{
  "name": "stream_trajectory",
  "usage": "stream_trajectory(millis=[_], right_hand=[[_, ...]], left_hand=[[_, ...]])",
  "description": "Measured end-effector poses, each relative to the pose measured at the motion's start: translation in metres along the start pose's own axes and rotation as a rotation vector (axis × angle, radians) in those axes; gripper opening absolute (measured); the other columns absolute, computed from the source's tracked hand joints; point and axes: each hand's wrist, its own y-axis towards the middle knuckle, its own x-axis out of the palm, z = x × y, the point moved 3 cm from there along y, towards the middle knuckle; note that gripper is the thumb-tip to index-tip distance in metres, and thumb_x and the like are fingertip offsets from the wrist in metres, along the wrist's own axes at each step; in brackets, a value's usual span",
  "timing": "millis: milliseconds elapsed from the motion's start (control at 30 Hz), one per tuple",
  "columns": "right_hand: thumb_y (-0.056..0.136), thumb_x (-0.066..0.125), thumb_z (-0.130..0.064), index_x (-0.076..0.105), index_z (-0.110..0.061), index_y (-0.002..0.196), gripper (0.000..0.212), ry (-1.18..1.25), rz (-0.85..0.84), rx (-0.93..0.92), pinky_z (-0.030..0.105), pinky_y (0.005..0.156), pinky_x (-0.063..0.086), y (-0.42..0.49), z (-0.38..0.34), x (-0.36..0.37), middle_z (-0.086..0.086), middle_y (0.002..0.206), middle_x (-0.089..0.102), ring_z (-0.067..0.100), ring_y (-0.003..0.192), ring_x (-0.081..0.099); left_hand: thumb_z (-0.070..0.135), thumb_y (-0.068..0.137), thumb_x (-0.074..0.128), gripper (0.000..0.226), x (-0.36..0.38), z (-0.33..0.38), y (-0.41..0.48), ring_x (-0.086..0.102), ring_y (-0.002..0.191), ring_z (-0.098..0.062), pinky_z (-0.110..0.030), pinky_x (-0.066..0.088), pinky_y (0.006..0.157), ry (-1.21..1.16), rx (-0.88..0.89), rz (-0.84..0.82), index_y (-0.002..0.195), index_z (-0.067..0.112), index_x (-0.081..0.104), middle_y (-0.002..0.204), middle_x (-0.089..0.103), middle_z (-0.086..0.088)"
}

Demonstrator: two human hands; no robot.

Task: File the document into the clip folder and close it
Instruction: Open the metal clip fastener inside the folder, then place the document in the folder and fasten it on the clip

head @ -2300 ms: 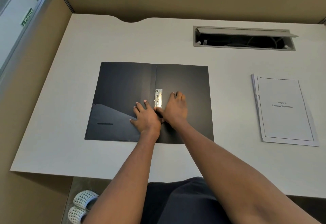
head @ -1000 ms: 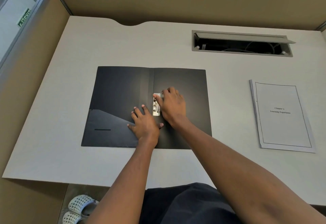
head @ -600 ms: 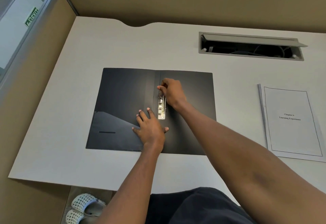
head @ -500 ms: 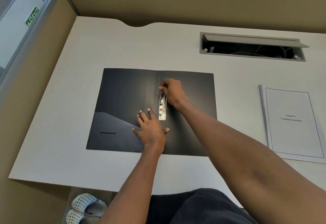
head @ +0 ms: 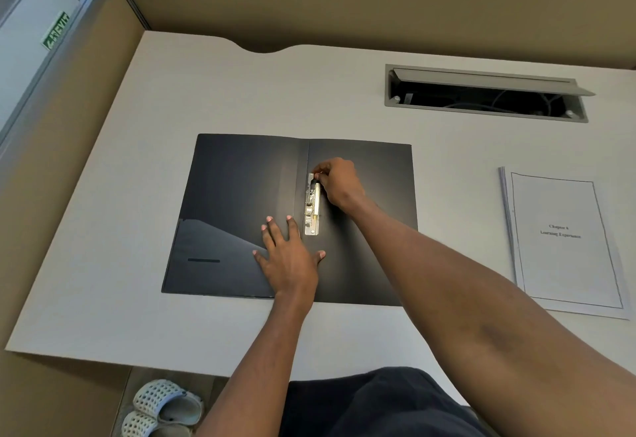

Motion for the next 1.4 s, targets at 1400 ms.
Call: stream_trajectory(millis=[1400], right_hand=[[0.097,0.065,-0.031,0.061,-0.012,0.135,0.042,-0.083,0.511,0.349,0.041,0.099,0.049,-0.22,0.34,-0.294,0.008,0.135,0.059,0.026,0.128,0.053]], left_hand=[[0.021,0.105,0.046,0.047,0.083,0.334,-0.139,0.043,0.137,-0.028,-0.039,0.043,0.104,-0.407,0.459,-0.126,0.148,0.003,0.041,0.145,0.044,-0.012]])
